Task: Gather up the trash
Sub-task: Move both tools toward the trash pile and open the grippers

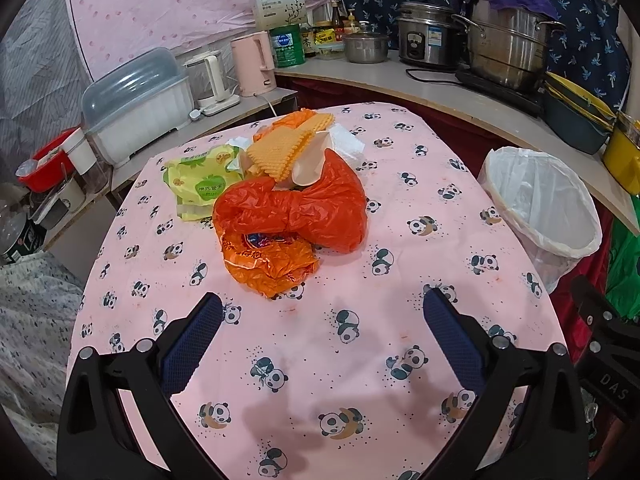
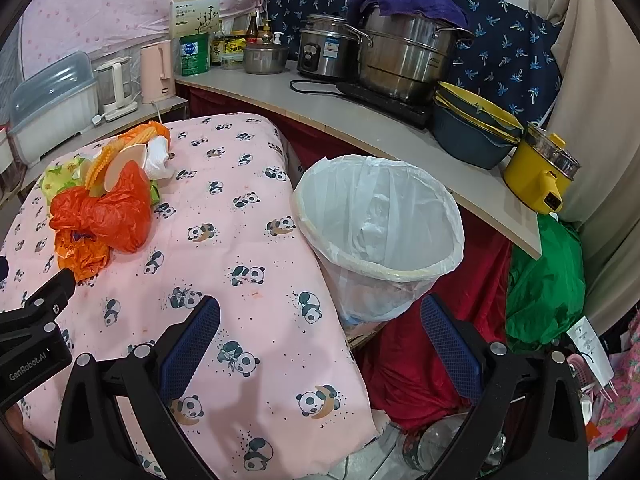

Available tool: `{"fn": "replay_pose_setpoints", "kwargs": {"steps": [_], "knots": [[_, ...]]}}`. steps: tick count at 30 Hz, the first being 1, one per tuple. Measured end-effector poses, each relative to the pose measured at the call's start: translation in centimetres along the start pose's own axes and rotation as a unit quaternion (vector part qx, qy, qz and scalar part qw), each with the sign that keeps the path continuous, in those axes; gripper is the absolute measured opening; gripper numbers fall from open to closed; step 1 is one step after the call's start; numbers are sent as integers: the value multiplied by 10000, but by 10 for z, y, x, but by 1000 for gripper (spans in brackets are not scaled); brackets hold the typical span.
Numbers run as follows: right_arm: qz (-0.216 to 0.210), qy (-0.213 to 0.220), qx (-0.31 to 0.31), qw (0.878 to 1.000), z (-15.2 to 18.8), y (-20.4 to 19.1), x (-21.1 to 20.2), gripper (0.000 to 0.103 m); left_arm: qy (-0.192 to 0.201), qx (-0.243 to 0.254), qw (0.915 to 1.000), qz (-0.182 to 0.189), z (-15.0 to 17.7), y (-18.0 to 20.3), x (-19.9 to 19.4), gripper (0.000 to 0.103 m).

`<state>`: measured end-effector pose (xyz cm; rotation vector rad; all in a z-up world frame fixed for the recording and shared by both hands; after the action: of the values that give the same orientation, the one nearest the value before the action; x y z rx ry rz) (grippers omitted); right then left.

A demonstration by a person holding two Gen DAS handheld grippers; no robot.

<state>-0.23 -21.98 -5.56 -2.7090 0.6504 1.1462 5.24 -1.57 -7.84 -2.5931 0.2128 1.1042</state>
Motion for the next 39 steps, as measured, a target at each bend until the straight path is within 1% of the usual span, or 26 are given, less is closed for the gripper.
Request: {"fn": "replay_pose_setpoints", "kwargs": {"steps": [4,10,20,26,29,36,39], "knots": [[-7,9,-6,10000,-1,-2,1,96,-12,-98,9999,19,3,3,-1,96],[-35,-22,-29,10000,-6,-10,7,96,-42,-271,9996,46,4,-8,-1,96],[-301,70,-150,9994,-29,-47,15,96,-93,-632,9979,122,-7,-63,16,96],[-702,-68,-229,9972,-34,-84,25,96,-158,-761,9969,131,-4,-88,31,96],[-944,-126,-367,9948,-36,-108,29,95,-205,-793,9966,70,0,-101,39,96],[-1571,-449,-694,9841,-26,-172,48,80,-452,-1002,9939,-34,12,-129,59,96],[-1741,-594,-872,9791,-18,-196,58,79,-515,-1064,9930,-21,14,-138,66,96]]}}
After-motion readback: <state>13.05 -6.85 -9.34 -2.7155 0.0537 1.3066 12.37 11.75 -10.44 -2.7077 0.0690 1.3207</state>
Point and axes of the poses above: each gripper's, at about its wrist camera, not at the fingertips, and x roughly the way its jaws point, y to its right, z to its underside, the point moved 9 cm from there along x, roughly the way its jaws point, and after that the axes turned 9 degrees about x, right-handed, at the moved point
